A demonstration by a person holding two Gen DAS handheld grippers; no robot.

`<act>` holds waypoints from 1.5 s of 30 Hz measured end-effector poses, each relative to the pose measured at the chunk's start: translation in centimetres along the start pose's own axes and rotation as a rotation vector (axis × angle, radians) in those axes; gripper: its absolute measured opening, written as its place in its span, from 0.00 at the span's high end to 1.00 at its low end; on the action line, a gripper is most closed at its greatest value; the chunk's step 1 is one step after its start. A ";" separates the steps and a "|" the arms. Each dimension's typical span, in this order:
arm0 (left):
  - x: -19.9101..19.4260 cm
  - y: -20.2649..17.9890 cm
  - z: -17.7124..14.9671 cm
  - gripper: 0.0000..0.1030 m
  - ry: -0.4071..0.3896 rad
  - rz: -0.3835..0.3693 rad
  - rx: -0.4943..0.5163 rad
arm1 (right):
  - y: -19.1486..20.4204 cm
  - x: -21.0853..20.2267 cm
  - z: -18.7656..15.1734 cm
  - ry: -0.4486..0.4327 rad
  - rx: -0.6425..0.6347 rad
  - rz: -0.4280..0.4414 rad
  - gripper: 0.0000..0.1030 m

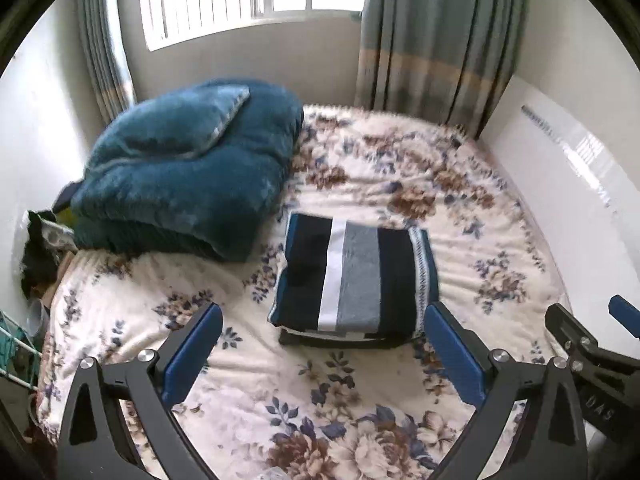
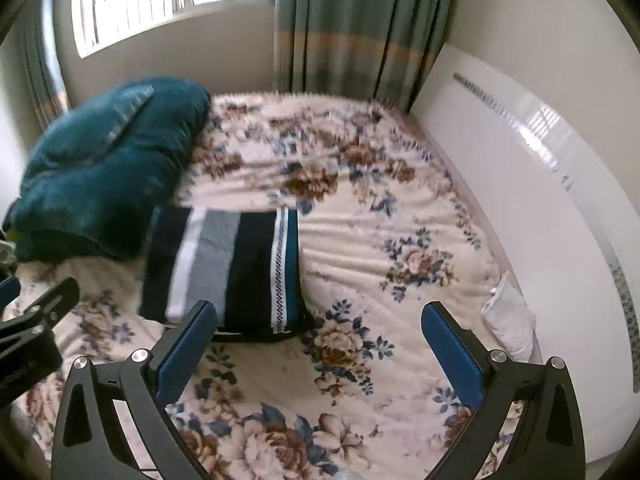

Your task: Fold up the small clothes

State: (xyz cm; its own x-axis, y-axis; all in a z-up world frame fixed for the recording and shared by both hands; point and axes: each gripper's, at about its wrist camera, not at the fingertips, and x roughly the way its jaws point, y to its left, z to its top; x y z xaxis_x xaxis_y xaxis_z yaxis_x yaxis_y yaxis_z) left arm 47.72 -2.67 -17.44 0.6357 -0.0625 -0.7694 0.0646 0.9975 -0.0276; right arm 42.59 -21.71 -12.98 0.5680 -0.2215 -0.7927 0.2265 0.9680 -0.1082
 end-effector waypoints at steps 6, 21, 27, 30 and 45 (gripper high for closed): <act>-9.1 -0.6 -1.0 0.00 -0.073 -0.018 0.003 | -1.5 -10.9 -0.9 -0.107 -0.019 0.011 0.00; -22.2 -1.3 -5.3 0.00 -0.158 -0.021 -0.016 | -5.7 -28.2 -5.6 -0.244 -0.024 0.065 0.00; -24.4 -1.5 -6.5 0.00 -0.186 -0.012 -0.027 | -6.9 -31.1 -7.1 -0.274 -0.020 0.068 0.00; -25.0 -1.6 -6.9 0.00 -0.194 -0.006 -0.025 | -7.3 -31.8 -7.6 -0.279 -0.018 0.069 0.00; -25.9 -1.3 -8.1 0.00 -0.204 0.035 -0.047 | -7.5 -33.0 -8.0 -0.268 -0.032 0.093 0.00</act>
State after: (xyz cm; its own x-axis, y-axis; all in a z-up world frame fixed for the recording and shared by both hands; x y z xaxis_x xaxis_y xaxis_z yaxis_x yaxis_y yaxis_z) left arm 24.98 -2.12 -2.62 0.7800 -0.0283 -0.6251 0.0071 0.9993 -0.0364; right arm 15.84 -20.72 9.18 0.7749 -0.1506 -0.6138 0.1406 0.9879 -0.0649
